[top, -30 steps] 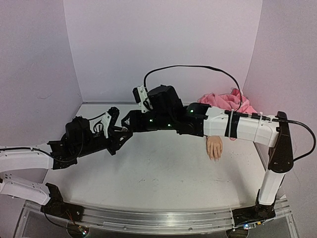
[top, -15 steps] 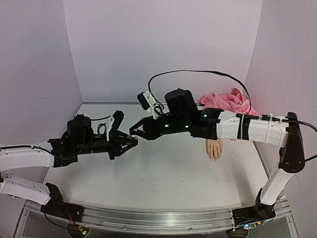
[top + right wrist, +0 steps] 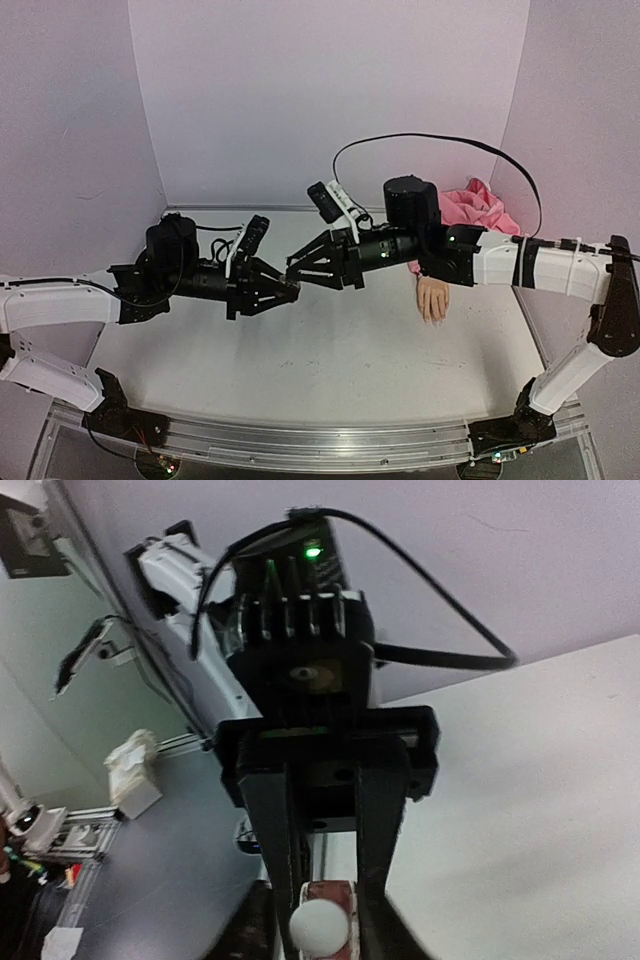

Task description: Paint the nails

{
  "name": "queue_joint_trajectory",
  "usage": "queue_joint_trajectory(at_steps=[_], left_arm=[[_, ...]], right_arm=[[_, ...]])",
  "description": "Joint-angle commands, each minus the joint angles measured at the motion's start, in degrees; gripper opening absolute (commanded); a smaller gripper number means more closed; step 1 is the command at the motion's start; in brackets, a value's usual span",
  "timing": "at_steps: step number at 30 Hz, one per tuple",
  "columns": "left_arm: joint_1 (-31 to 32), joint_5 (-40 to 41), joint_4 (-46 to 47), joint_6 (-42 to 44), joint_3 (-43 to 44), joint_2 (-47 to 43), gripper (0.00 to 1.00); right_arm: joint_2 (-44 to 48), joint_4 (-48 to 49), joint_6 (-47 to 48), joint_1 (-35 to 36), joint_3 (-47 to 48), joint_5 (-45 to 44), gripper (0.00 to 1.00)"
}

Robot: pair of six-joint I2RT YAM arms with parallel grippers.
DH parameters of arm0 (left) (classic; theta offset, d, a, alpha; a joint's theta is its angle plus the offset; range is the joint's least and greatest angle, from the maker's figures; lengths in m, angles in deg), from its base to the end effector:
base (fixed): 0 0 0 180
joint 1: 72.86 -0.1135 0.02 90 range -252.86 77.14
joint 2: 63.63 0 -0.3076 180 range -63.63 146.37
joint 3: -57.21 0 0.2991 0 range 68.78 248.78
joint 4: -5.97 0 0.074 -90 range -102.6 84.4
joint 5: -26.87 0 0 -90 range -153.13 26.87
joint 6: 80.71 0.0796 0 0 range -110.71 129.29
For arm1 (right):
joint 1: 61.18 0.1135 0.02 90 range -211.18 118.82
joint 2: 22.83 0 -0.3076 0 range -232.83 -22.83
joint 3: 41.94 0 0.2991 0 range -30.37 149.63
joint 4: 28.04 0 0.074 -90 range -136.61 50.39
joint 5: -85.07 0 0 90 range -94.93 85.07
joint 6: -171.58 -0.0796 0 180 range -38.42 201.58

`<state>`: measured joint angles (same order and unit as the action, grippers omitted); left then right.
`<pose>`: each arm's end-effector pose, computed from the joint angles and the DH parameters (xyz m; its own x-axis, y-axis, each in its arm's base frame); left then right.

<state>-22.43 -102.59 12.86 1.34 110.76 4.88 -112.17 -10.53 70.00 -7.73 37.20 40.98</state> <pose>0.1715 -0.2869 0.3035 -0.2263 0.1062 -0.9682 0.9740 0.0217 -0.2253 0.2156 0.3868 0.3846 -0.1231 0.0684 -0.9900 -0.9784 -0.1753 0.1096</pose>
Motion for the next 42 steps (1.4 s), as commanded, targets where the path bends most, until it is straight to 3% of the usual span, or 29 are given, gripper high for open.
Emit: queue_joint_trajectory(at_steps=[1, 3, 4, 9, 12, 24, 27, 33, 36, 39, 42], left_arm=[[0.4, 23.1, 3.4, 6.6, -0.3, -3.2, 0.0], [0.7, 28.7, 2.6, 9.5, -1.0, -3.9, 0.0], [0.9, 30.5, 2.6, 10.4, -1.4, -4.2, 0.0], [1.2, 36.1, 2.5, 12.8, -2.3, -4.5, 0.0], [1.4, 37.0, 2.4, 13.5, -2.5, -4.0, 0.0], [2.0, 38.8, 2.5, 13.3, -3.7, -4.4, 0.0], [2.0, 38.5, 2.4, 12.7, -3.9, -4.3, 0.0], [2.0, 38.8, 2.5, 11.8, -3.9, -4.5, 0.0], [2.0, 38.9, 2.4, 10.9, -3.6, -4.4, 0.0], [2.0, 37.7, 2.4, 10.1, -3.3, -4.7, 0.0], [2.0, 31.3, 1.9, 8.7, -2.3, -4.4, 0.0]], right_arm=[[4.7, -4.0, -3.5, 0.3, 0.5, -22.4, 0.59], [4.9, -6.8, -4.7, 0.3, 1.2, -25.9, 0.73], [4.8, -7.7, -5.2, 0.6, 1.6, -26.3, 0.75], [2.0, -13.1, -10.8, 3.6, 6.9, -38.5, 0.77], [-1.1, -14.2, -14.9, 4.4, 10.1, -40.7, 0.76], [-10.1, -13.9, -21.7, 7.2, 19.0, -47.4, 0.49], [-11.6, -13.5, -22.4, 7.5, 20.5, -46.4, 0.41], [-13.5, -11.8, -24.4, 7.8, 20.5, -42.4, 0.35], [-13.0, -10.1, -24.3, 7.8, 19.5, -41.3, 0.22], [-10.6, -9.7, -22.7, 7.7, 17.5, -42.8, 0.02], [-6.8, -9.6, -18.6, 7.1, 14.8, -43.4, 0.0]])
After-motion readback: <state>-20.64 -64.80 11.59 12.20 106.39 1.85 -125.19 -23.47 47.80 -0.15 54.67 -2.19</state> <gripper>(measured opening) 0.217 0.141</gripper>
